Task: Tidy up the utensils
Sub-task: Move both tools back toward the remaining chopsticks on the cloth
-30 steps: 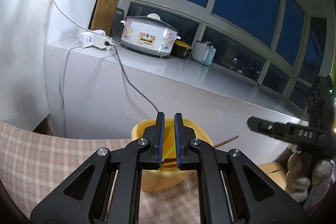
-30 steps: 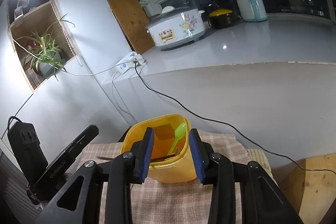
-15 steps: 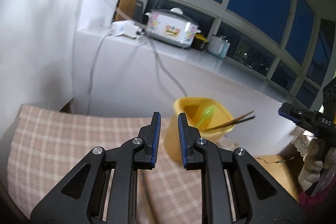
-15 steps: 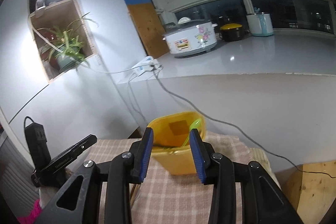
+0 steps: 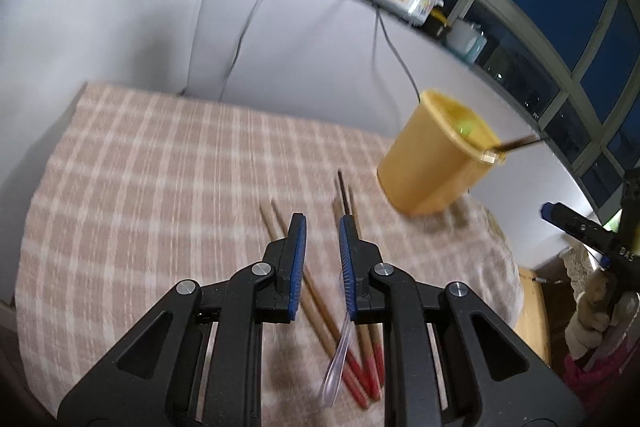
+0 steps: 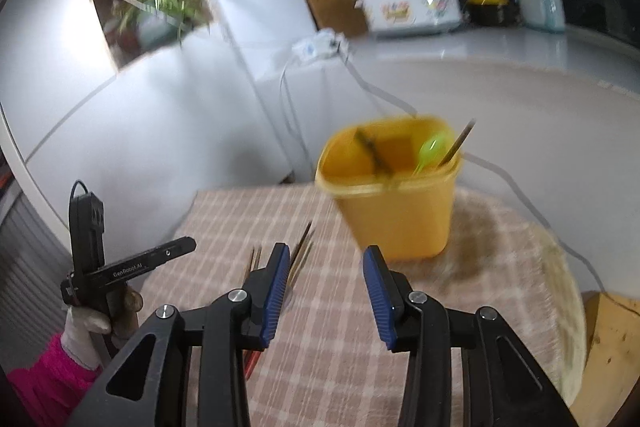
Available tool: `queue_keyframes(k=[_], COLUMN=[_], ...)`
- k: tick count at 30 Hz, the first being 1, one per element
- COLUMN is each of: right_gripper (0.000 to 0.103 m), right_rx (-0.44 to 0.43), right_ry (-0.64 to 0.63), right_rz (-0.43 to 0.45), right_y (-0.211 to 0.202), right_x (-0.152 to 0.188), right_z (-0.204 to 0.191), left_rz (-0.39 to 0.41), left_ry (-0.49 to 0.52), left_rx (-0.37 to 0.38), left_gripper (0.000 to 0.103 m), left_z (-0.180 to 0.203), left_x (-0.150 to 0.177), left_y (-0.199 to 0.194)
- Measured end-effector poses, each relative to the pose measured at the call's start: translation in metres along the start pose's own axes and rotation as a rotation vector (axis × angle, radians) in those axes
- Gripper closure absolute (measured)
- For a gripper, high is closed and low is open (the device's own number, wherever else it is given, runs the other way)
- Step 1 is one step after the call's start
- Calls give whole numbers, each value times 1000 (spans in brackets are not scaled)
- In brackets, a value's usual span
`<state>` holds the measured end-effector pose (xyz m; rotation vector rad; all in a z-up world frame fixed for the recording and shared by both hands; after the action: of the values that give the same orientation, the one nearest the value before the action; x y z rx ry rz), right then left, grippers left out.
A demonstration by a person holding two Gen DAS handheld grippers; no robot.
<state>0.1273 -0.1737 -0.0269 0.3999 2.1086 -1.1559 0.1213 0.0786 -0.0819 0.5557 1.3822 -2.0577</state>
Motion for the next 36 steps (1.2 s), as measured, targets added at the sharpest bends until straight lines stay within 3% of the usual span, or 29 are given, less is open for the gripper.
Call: queue_keyframes(k=[6, 13, 24, 36], right_gripper=[62, 65, 68, 78], right_rx=[-42, -52, -18, 21], right_ry=[52, 45, -7, 80], right_rz=[-123, -200, -271, -313], right_y=[49, 93, 144, 190], right_x=[26, 36, 40, 38], right_z=[1, -8, -29, -23], left_rz=[-92, -182, -199, -222], left_ry=[14, 19, 65, 103], left_rx=[34, 3, -68, -102], left_gripper=[88, 88, 88, 88], left_z=[5, 0, -1, 5], left_x=[22, 42, 38, 36], left_y=[17, 35, 57, 87])
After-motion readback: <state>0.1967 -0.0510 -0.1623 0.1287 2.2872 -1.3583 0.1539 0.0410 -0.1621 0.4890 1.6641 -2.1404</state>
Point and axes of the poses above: each gripper's, at about its wrist camera, not at the fingertips, and y roughly the way its jaws point, z to its right, x to its underside, the point moved 4 cm from there along y, roughly the way its jaws point, and after that the axes turned 3 degrees about -x, right-handed, at the moved point
